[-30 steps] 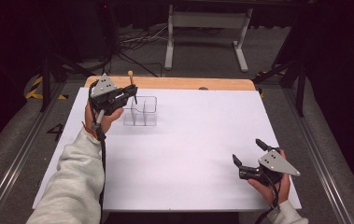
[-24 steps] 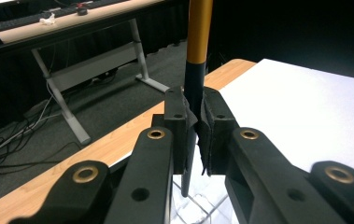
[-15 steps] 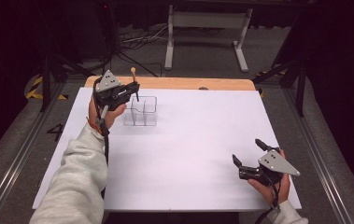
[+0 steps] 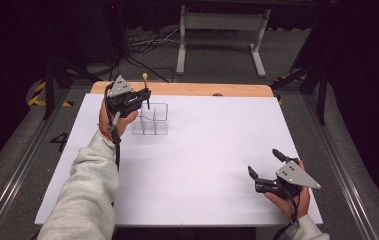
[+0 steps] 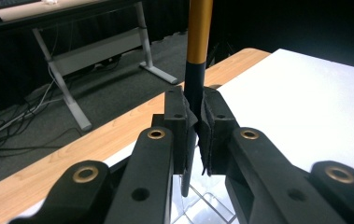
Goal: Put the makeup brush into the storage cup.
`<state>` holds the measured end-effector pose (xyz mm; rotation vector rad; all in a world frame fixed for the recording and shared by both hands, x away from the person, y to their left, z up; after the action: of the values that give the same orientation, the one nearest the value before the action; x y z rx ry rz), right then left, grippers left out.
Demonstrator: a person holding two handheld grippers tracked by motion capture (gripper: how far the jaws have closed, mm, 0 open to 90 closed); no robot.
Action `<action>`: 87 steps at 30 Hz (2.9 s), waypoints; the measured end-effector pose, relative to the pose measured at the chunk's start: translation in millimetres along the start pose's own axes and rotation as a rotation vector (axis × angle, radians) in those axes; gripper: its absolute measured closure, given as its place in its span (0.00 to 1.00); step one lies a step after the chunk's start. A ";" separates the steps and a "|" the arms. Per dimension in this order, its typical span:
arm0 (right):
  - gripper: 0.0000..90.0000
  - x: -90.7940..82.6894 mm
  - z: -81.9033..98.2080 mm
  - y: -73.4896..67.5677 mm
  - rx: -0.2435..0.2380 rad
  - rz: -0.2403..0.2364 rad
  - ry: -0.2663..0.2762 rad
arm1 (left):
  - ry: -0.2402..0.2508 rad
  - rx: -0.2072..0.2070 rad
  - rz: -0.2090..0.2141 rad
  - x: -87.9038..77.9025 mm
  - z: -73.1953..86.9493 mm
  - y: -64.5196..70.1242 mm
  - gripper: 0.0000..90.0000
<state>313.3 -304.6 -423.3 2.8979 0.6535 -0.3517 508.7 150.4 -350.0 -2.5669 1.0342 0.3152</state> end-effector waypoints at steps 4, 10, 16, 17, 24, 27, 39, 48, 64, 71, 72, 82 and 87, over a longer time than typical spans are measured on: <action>0.07 -0.2 0.0 0.5 0.002 0.000 0.002 | -0.011 -0.015 -0.004 3.9 3.8 -1.0 0.92; 0.07 -0.2 0.1 0.6 0.002 -0.002 0.002 | -0.031 -0.024 -0.005 9.4 9.1 -1.3 0.92; 0.07 0.0 0.1 0.7 0.002 -0.003 0.000 | -0.034 -0.041 0.003 12.9 14.9 -1.1 0.92; 0.07 -0.1 0.1 0.6 0.000 -0.004 0.000 | -0.041 -0.041 0.004 13.7 16.3 -0.2 0.92; 0.07 0.4 0.3 0.5 0.002 -0.006 -0.003 | -0.055 -0.056 0.007 16.1 28.3 3.0 0.92; 0.07 0.4 0.2 0.2 -0.001 -0.007 -0.007 | -0.056 -0.061 0.016 16.2 31.9 3.5 0.92; 0.07 0.7 0.2 0.0 -0.003 -0.005 -0.008 | -0.071 -0.064 0.024 15.6 43.1 6.9 0.92; 0.07 0.8 0.4 0.3 -0.001 -0.006 -0.010 | -0.075 -0.060 0.018 16.5 42.7 8.6 0.92; 0.07 1.1 0.5 0.1 0.000 -0.008 -0.013 | -0.077 -0.065 -0.025 6.7 46.8 5.0 0.77; 0.07 1.9 0.9 0.0 0.002 -0.009 -0.016 | -0.053 -0.058 -0.052 -5.6 45.4 0.9 0.60; 0.07 2.0 0.9 0.0 0.000 -0.008 -0.019 | -0.051 -0.048 -0.063 -7.2 44.7 0.5 0.57; 0.07 1.7 1.0 -0.1 0.003 -0.011 -0.018 | -0.012 -0.043 -0.073 -24.1 40.9 -1.7 0.30; 0.07 1.7 0.8 -0.8 0.001 -0.012 -0.020 | -0.012 -0.015 -0.067 -31.7 38.6 1.3 0.19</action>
<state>314.3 -303.3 -424.5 2.8883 0.6686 -0.3817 482.5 184.8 -375.0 -2.6029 0.9425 0.3216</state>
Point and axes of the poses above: each handheld gripper's, and its own axes: x roughly forward along the jaws, z roughly out of its underside, y roughly to its right, the point moved 1 cm from there along x, roughly forward along the jaws, and after that the axes turned 10 degrees about x, right-handed, at the moved point
